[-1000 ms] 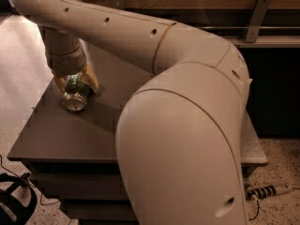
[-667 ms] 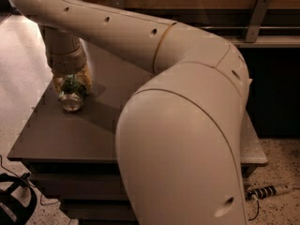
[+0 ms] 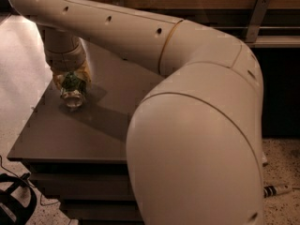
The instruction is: Place green can upright
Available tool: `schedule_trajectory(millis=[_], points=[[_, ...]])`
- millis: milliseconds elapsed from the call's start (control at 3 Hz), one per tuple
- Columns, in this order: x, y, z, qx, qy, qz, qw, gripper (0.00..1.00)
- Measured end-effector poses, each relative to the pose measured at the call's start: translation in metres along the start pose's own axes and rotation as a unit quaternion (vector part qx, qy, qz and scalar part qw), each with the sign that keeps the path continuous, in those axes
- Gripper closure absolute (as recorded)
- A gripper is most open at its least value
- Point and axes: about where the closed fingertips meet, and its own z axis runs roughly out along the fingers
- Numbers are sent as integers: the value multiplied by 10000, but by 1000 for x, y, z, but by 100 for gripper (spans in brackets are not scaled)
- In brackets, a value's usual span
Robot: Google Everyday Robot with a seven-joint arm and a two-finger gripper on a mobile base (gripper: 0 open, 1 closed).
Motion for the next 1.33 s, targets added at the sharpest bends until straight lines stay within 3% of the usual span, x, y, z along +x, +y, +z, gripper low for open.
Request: schedule_trajectory(millis=[333, 667, 1000, 1333], points=[[-18, -14, -32, -49, -981, -578, 9935, 100], [-34, -32, -59, -231, -1775, -979, 9790, 100], [-55, -52, -76, -606, -2377, -1267, 9611, 100], [-81, -67, -81, -1194, -2774, -1443, 9423, 100]])
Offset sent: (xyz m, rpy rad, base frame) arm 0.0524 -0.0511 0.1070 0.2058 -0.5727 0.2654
